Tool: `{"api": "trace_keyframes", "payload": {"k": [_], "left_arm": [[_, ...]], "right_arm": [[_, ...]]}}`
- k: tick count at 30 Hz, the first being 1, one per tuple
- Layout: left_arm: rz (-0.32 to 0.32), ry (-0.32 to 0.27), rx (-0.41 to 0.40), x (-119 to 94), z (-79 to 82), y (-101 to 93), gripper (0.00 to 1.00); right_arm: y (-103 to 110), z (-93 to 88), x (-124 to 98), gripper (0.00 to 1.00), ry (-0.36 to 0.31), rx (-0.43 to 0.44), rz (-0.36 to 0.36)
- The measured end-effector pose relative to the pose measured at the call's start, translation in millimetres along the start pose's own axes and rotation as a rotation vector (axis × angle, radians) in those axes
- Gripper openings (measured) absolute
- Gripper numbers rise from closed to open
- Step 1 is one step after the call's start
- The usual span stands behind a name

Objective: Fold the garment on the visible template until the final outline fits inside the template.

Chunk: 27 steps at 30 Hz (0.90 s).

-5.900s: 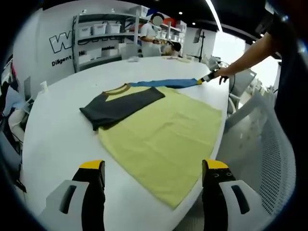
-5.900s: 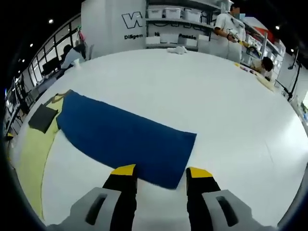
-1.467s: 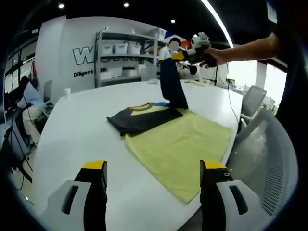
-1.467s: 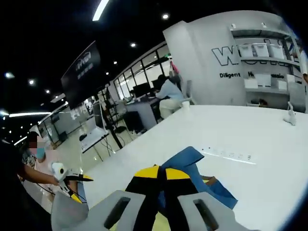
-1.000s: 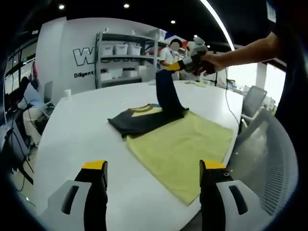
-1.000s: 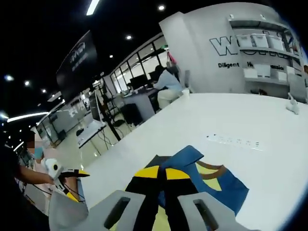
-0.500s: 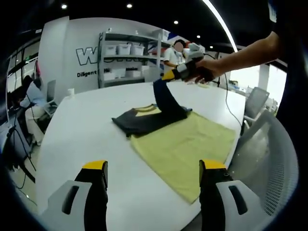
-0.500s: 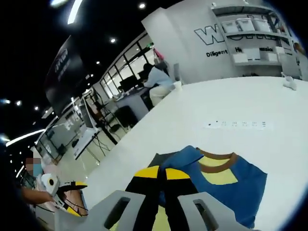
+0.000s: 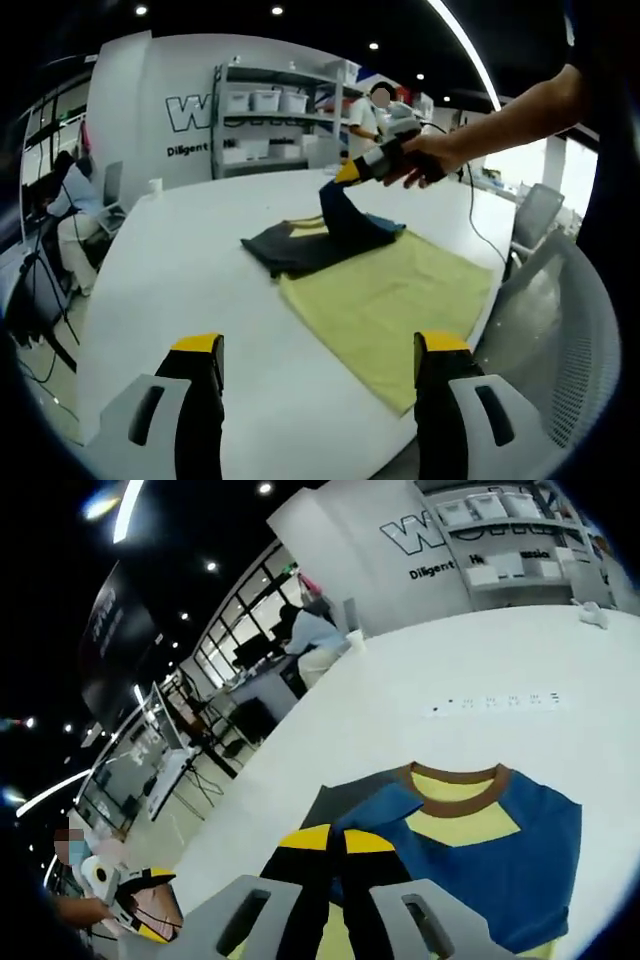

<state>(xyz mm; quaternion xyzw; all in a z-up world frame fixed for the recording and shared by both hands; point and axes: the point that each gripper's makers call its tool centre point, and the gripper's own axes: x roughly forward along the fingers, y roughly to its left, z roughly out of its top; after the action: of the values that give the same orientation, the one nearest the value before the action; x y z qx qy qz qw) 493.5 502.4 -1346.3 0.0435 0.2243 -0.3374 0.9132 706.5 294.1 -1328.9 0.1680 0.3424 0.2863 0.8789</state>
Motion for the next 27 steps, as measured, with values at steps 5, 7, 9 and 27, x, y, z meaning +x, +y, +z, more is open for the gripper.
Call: {"api": "trace_keyframes", "payload": {"k": [5, 7, 9, 27], "left_arm": [[0.008, -0.002, -0.007, -2.2, -1.0, 2.8, 0.75], [0.012, -0.003, -0.01, -3.0, -1.6, 4.2, 0.75], [0.017, -0.003, -0.016, -3.5, -2.7, 5.9, 0.75], [0.031, -0.004, -0.041, -4.2, -9.5, 8.7, 0.75]], "right_arm": [[0.0, -9.1, 7.9, 0.0, 0.022, 0.015, -0.005], [0.7, -12.9, 10.7, 0.0, 0.035, 0.021, -0.007], [0.6, -14.2, 13.6, 0.0, 0.04, 0.029, -0.007], [4.6, -10.6, 14.2, 0.09, -0.009, 0.074, 0.056]]}}
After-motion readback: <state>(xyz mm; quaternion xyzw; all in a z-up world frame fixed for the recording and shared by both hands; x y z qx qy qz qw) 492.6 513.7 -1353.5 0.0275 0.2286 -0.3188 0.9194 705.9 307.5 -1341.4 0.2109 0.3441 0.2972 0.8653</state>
